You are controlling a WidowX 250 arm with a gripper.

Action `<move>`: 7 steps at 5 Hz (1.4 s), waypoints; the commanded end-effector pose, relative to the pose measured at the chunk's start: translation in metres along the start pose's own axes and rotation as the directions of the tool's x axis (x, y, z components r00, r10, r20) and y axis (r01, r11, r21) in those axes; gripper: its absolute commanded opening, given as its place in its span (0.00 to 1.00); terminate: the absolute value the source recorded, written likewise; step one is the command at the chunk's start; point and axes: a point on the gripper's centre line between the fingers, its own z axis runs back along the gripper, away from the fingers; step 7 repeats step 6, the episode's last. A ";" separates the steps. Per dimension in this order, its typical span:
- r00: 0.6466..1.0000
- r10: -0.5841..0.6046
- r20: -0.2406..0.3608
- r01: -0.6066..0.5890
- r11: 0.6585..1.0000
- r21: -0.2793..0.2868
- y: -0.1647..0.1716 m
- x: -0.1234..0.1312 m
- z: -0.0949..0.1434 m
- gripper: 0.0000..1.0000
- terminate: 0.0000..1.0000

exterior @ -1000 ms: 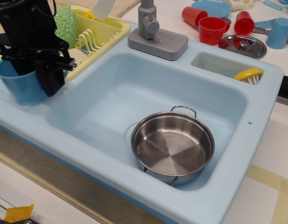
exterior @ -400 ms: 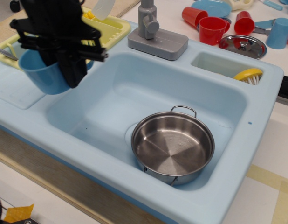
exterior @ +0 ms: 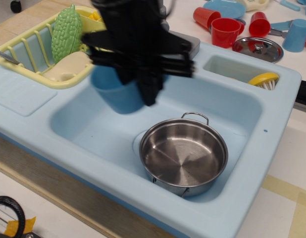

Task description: Put cup into pot or pan

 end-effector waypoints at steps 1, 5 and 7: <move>1.000 -0.010 -0.003 0.010 0.996 -0.093 -0.030 -0.001 -0.019 0.00 0.00; 0.995 -0.029 -0.091 0.011 0.982 -0.187 -0.039 -0.010 -0.047 1.00 0.00; 0.995 -0.029 -0.091 0.011 0.982 -0.187 -0.039 -0.010 -0.047 1.00 1.00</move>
